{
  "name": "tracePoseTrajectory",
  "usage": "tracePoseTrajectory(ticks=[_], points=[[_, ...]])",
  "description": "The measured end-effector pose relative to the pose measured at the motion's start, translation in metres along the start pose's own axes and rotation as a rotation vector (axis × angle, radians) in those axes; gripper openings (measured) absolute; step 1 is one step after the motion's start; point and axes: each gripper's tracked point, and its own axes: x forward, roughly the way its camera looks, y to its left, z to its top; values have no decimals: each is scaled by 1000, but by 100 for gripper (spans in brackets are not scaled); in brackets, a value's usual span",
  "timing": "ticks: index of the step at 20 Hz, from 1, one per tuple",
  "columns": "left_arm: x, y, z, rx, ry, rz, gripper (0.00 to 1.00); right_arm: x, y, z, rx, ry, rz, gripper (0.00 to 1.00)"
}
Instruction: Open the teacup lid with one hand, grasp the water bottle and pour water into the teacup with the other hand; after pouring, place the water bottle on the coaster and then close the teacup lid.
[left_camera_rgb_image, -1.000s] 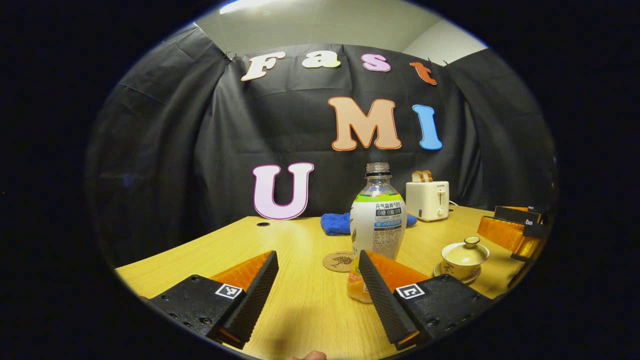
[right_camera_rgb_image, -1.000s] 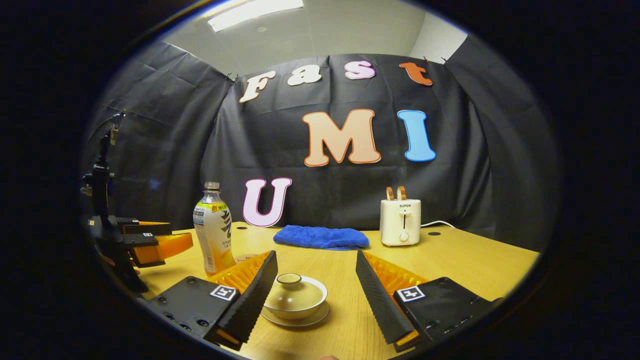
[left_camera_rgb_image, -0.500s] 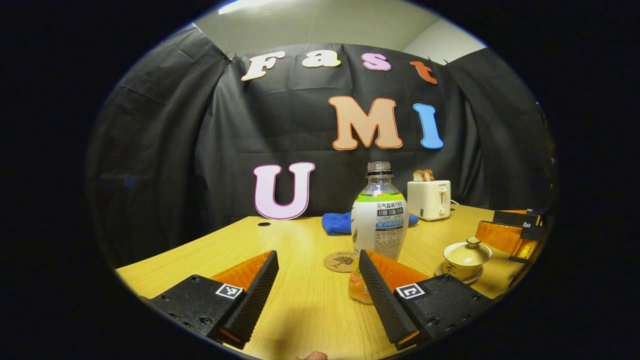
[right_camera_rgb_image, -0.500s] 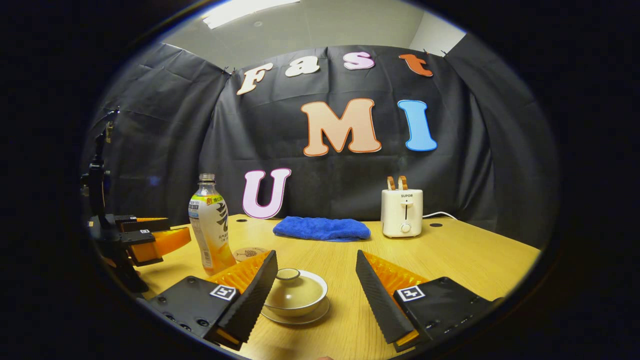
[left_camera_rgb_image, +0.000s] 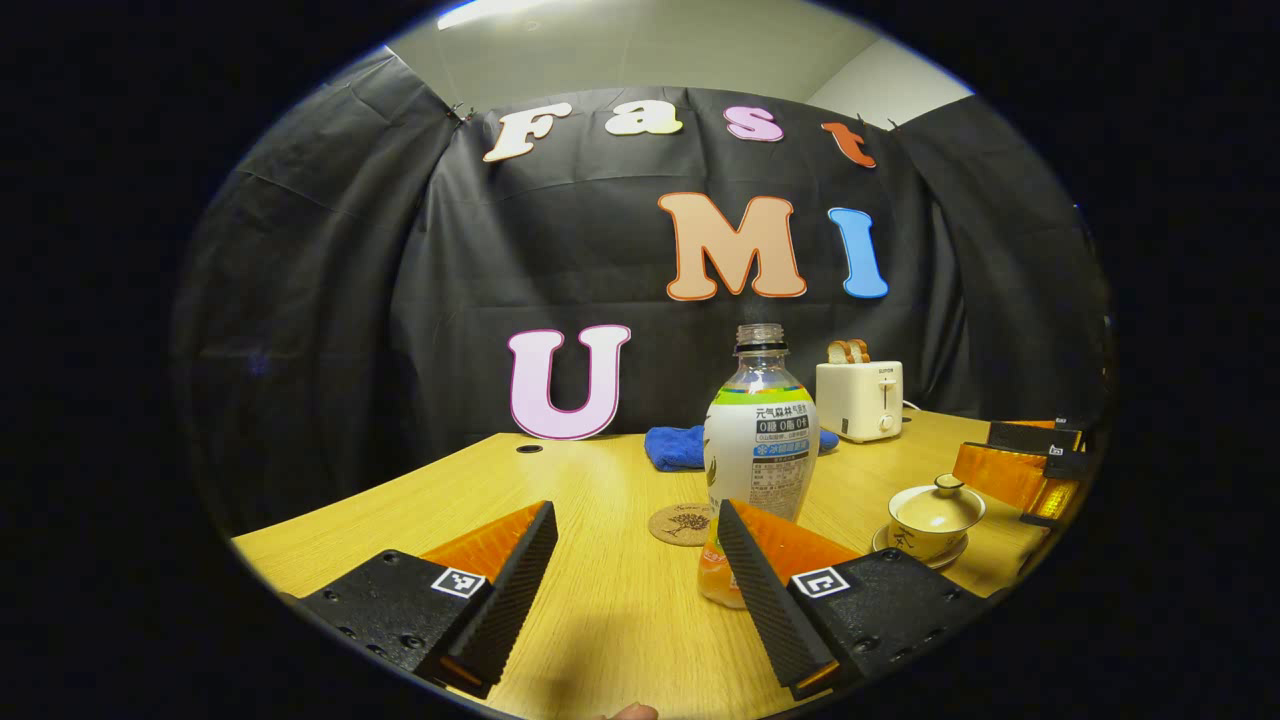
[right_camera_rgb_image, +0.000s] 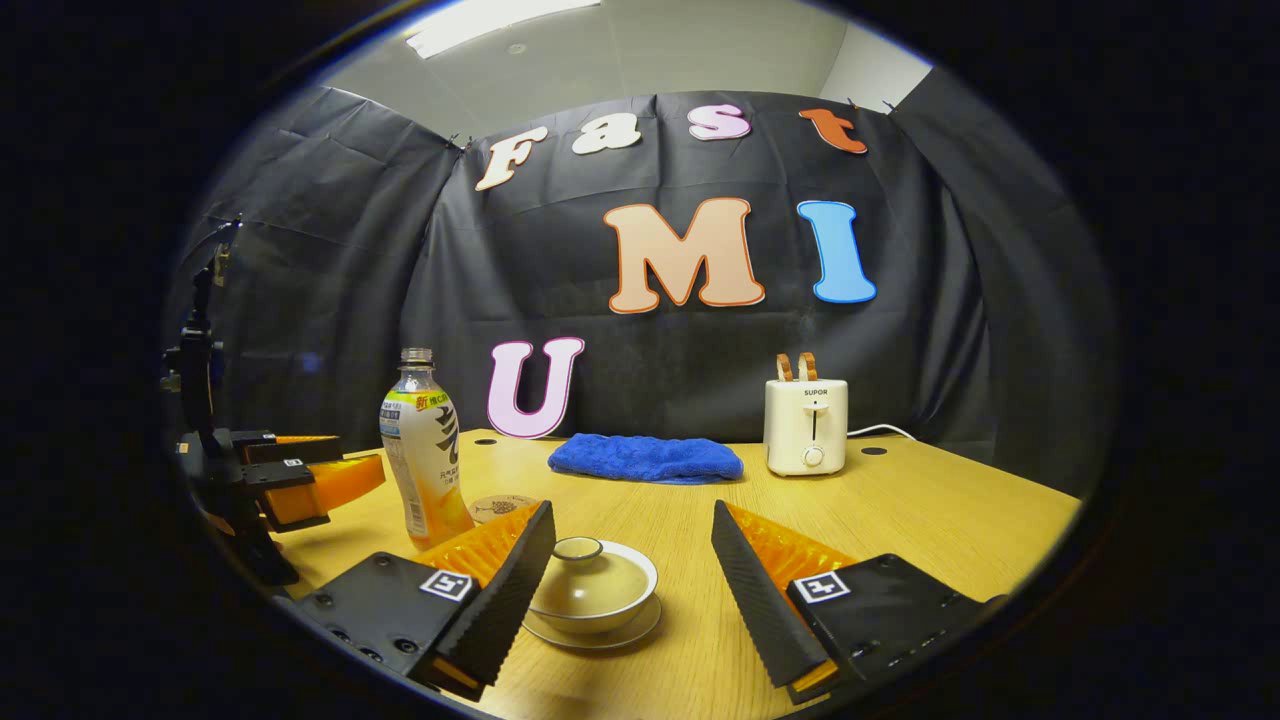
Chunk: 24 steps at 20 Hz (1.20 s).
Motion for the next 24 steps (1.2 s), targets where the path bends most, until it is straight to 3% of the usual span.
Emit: tracePoseTrajectory(ticks=[1,3,4,5,6,10,14,19,24], points=[[0,0,0,0,0,-1,95,0,2,0,-1,-2,8,95],[0,0,0,-1,0,-4,95,0,7,4,-4,-19,31,99],[0,0,0,-3,-1,-4,95,1,9,3,-5,-16,38,95],[1,-1,0,-3,-2,-5,95,3,11,-2,-5,-1,45,99],[0,-1,0,-4,-3,-4,95,4,13,-5,-3,15,55,95],[0,0,1,-6,-4,-7,95,8,19,-8,-18,53,74,96],[-1,-1,1,-7,-5,-10,95,11,25,-11,-58,84,88,81],[0,-1,1,-9,-4,-15,95,10,36,-18,-114,120,121,80],[0,-2,0,-9,-2,-15,95,15,35,-28,-137,155,114,39]])
